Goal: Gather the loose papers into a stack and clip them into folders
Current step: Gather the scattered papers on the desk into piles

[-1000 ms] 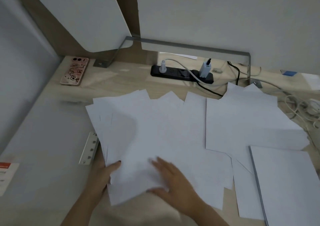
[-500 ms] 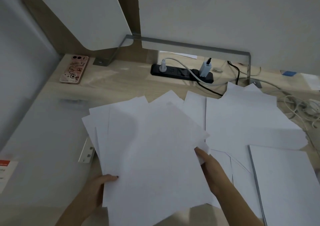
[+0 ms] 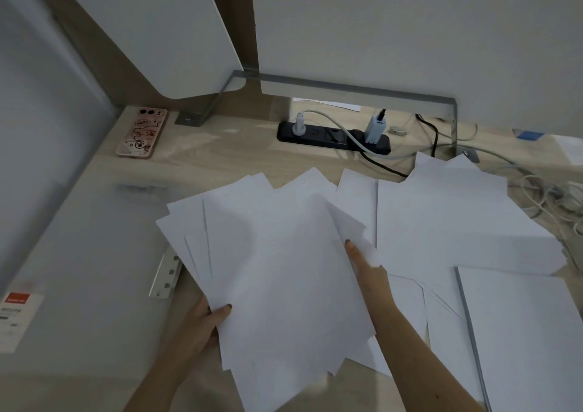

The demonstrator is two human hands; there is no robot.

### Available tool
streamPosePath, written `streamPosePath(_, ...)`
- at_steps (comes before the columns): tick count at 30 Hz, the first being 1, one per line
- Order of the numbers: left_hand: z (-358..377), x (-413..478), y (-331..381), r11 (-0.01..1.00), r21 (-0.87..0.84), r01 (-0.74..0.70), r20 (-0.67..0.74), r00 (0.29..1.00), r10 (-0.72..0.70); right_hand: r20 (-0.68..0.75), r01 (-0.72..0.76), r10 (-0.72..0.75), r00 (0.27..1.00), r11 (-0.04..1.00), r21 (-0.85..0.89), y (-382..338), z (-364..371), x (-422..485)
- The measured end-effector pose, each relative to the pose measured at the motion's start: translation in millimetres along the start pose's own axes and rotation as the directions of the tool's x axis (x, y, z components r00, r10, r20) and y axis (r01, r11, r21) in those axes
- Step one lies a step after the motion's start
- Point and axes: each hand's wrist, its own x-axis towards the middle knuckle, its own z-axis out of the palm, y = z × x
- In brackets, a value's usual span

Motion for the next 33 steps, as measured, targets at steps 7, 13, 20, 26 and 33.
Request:
streamPosePath(7, 4.6, -2.1, 0.7, 0.988, -0.153, -0.02, 0.016, 1.0, 0.023, 0.08, 0.393, -0.386, 0.919, 0.912, -0.119, -35.0, -2.5, -31.9)
streamPosePath(13, 19.6, 8.4, 12.2, 0.977, -0.2, -0.076, 0.003, 0.997, 0.078, 0.136, 0.621, -0.607, 0.783, 0.773, -0.132, -77.6, -22.1, -66.0)
streamPosePath(20, 24.7, 20.7, 29.1, 0.99, -0.055, -0.131, -0.058, 0.99, 0.128, 0.097, 0.843, -0.879, 0.467, 0.409, -0.35, -139.1, -48.5, -94.2)
streamPosePath(26, 7.9, 16.9, 54.6, 0.93, 0.16, -0.331, -0.033, 0.94, 0.341, 0.104, 0.878, -0.877, 0.469, 0.476, 0.048, -188.8, -60.9, -113.1)
streamPosePath(33, -10.5, 29.9, 50.4, 0.981, 0.077, -0.178, 0.012, 0.984, 0.177, 0.23, 0.477, -0.465, 0.855, 0.879, 0.006, -164.0, -27.5, -36.1)
